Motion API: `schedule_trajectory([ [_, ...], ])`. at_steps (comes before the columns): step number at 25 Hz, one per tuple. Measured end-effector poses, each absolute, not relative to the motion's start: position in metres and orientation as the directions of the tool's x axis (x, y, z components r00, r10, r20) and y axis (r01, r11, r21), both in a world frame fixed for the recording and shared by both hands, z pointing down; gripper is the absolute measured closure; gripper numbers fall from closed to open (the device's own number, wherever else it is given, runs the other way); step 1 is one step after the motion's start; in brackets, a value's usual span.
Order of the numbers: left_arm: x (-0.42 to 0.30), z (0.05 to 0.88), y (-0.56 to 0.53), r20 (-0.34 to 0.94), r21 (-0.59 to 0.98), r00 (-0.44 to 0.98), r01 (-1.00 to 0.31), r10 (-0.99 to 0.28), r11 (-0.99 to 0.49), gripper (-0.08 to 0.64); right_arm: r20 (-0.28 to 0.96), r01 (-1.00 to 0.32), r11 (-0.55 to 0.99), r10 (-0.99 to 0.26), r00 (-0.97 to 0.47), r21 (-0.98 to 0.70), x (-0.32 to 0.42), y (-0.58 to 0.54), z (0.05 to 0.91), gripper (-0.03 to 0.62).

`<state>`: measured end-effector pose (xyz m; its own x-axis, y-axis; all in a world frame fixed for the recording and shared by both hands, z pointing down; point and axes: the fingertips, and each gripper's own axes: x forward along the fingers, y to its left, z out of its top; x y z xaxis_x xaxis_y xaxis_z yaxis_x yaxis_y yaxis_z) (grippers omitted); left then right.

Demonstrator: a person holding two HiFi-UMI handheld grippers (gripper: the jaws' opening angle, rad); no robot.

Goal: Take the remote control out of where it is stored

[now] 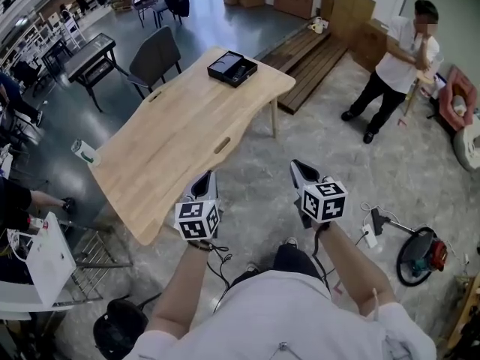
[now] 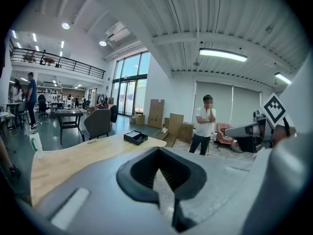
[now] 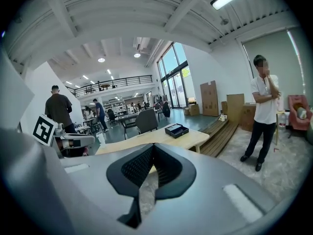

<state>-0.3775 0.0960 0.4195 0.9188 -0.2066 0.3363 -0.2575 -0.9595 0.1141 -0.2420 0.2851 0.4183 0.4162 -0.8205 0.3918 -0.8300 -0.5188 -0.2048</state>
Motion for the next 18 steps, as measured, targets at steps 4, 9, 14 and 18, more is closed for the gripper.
schedule_trajectory([
  [4,-0.349,0.431,0.072,0.346,0.118,0.915,-0.262,-0.208,-0.958,0.56,0.4,-0.822,-0.527,-0.816,0.418,-0.215,-0.216,0.267,0.431,0.566],
  [9,-0.285,0.44,0.048,0.36,0.106,0.908,-0.269,-0.216,-0.957,0.558,0.395,-0.826,-0.514,-0.826,0.403,-0.231,-0.149,0.238,0.442,0.566],
  [14,-0.198,0.441,0.022,0.373,0.097,0.896,-0.295,-0.24,-0.951,0.56,0.389,-0.843,-0.476,-0.847,0.363,-0.251,-0.055,0.195,0.444,0.566],
  [18,-0.128,0.428,0.0,0.365,0.088,0.887,-0.335,-0.282,-0.938,0.558,0.384,-0.875,-0.412,-0.873,0.3,-0.253,0.013,0.157,0.433,0.566],
])
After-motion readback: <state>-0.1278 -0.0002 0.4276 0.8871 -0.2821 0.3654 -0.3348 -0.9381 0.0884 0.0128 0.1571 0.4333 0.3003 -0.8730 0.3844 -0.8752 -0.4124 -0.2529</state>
